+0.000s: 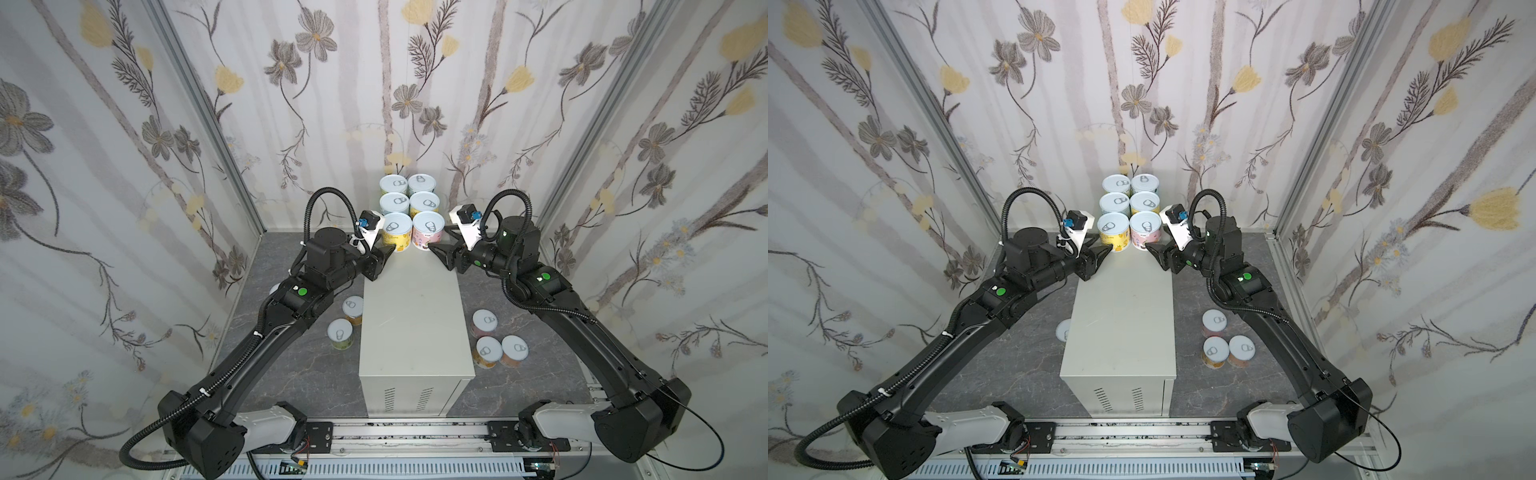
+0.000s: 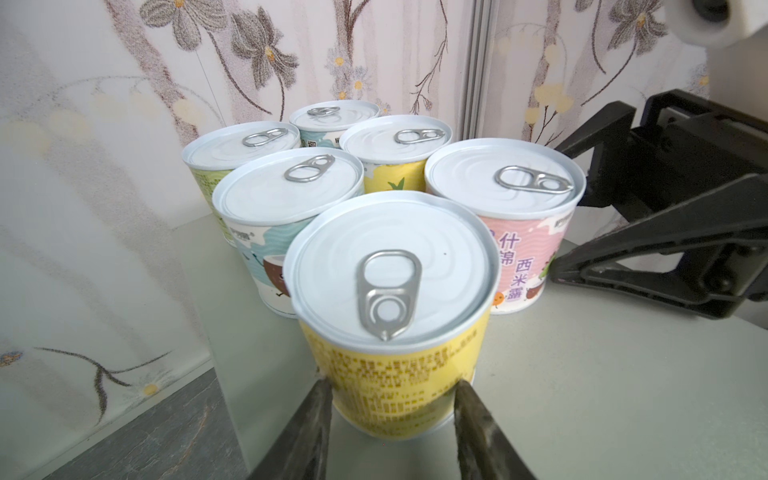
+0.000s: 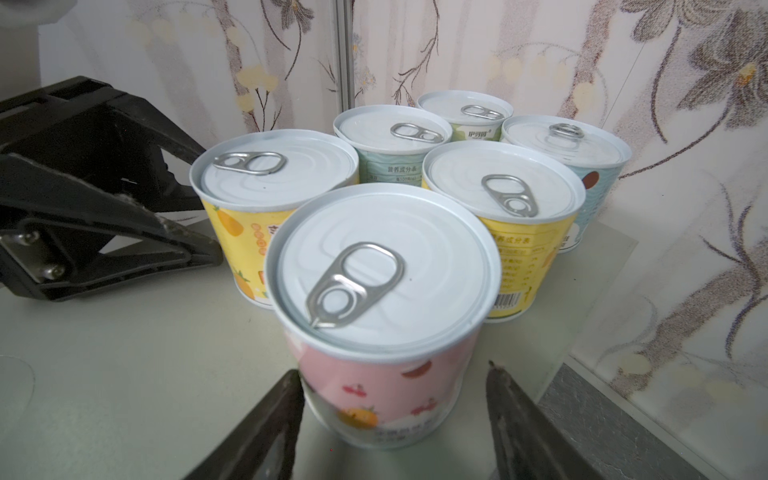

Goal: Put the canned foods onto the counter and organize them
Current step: 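Open the left gripper off the yellow can and withdraw both grippers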

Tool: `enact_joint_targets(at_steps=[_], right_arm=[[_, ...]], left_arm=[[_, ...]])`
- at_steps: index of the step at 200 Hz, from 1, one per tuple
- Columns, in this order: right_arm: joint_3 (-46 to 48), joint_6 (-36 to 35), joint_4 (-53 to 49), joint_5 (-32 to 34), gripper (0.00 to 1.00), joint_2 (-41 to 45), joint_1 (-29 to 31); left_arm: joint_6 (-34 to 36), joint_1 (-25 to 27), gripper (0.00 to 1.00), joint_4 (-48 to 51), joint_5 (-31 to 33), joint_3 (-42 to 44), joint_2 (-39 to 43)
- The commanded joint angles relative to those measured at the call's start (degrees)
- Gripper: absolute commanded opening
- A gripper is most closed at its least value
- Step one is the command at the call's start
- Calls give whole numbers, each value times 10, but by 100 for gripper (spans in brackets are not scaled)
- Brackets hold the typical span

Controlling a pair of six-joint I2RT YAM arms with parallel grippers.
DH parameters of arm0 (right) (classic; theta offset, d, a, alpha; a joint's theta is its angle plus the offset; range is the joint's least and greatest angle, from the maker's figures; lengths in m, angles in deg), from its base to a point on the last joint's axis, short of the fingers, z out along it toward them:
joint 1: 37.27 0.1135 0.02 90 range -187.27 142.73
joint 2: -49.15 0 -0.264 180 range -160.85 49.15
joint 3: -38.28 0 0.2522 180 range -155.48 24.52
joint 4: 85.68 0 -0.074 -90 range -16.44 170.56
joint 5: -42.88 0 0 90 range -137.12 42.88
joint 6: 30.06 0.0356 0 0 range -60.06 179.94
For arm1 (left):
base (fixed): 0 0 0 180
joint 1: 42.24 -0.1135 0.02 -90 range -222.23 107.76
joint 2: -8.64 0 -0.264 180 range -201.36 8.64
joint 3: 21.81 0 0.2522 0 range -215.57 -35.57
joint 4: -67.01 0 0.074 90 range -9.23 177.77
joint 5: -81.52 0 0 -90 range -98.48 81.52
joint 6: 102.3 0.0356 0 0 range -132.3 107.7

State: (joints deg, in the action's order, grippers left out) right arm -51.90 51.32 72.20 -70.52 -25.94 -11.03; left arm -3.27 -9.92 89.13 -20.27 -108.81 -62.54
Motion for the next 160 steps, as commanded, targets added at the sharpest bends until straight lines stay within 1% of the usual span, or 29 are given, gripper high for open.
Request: enact_joint_targets(at_steps=[1, 48, 71, 84, 92, 105, 117, 126, 143, 154, 160], right_arm=[[-3, -3, 15, -7, 69, -2, 0], [-3, -3, 14, -9, 67, -3, 1], [-4, -2, 7, -7, 67, -2, 1], [-4, -2, 4, -3, 70, 1, 0], [-5, -2, 2, -2, 75, 4, 0], [-5, -2, -3, -2, 83, 10, 0], [-4, -2, -7, -3, 94, 16, -2], [-4, -3, -12, -5, 99, 20, -4], [-1, -5, -19, -10, 100, 26, -9], [2, -7, -23, -12, 100, 29, -12], [3, -9, -27, -13, 100, 31, -14]], left_arm=[[7, 0, 48, -18, 6, -5, 4], [7, 0, 49, -19, 6, -5, 4], [8, 0, 51, -14, 15, -5, 9], [8, -1, 54, -7, 33, -5, 17], [9, -4, 58, 1, 45, -5, 25], [6, -11, 67, 25, 68, -5, 39], [-4, -22, 74, 46, 90, -5, 57], [-13, -33, 80, 55, 103, -5, 74], [-33, -55, 91, 67, 143, 13, 115], [-48, -71, 99, 82, 185, 26, 135], [-56, -82, 100, 95, 207, 32, 142]])
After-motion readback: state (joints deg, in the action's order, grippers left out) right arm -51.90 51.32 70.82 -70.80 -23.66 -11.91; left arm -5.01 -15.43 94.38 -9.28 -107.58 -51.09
